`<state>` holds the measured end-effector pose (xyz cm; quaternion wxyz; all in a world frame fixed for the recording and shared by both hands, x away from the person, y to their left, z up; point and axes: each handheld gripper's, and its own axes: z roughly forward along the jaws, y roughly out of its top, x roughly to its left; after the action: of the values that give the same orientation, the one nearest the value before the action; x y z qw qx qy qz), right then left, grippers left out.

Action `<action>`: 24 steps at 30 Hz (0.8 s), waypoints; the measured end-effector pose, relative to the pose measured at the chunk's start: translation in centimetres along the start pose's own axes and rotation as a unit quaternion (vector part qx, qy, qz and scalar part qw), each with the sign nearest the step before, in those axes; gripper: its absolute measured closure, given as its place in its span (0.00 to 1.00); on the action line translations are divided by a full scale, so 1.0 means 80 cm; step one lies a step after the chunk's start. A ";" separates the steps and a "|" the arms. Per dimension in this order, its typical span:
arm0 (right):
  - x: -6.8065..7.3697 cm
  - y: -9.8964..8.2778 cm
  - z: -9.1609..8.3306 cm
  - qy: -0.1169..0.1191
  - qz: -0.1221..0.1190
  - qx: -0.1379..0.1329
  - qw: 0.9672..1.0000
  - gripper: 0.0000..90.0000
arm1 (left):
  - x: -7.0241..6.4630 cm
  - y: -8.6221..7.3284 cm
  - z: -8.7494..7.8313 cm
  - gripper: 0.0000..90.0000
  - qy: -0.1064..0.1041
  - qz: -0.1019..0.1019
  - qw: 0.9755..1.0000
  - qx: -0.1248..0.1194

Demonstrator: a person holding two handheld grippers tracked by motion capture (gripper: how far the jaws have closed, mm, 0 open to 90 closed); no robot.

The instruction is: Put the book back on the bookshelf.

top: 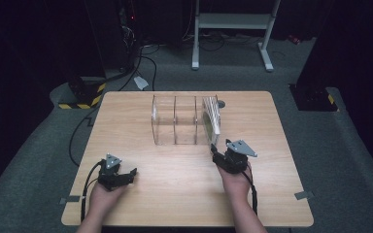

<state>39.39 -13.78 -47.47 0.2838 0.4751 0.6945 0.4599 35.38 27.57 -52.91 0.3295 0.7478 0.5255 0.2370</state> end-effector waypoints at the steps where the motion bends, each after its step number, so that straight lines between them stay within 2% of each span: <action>1: -0.002 -0.002 0.000 0.000 -0.005 0.005 1.000 0.42 | 0.000 0.000 0.000 0.22 0.000 0.000 1.000 0.000; 4: -0.011 -0.009 -0.003 -0.001 -0.009 0.018 1.000 0.41 | 0.000 0.000 0.000 0.22 0.000 0.000 1.000 0.000; 7: -0.022 -0.016 -0.006 0.001 0.003 0.030 1.000 0.40 | 0.000 0.000 0.000 0.22 0.000 0.000 1.000 0.000; 12: -0.041 -0.034 -0.013 -0.013 -0.021 0.047 0.999 0.38 | 0.000 0.000 0.000 0.22 0.000 0.001 1.000 0.001; 15: -0.052 -0.045 -0.017 -0.032 -0.044 0.086 0.995 0.38 | 0.000 0.000 0.000 0.22 -0.001 0.001 1.000 0.000; 19: -0.070 -0.056 -0.025 -0.033 -0.030 0.114 0.992 0.32 | 0.001 0.000 0.000 0.22 0.000 0.002 1.000 0.000; 24: -0.093 -0.068 -0.037 -0.046 -0.015 0.148 0.988 0.30 | 0.001 0.000 0.000 0.22 0.000 0.001 1.000 0.000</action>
<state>37.64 -22.43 -51.51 0.2487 0.5220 0.7483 0.3251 35.44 27.59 -52.91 0.3292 0.7487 0.5243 0.2372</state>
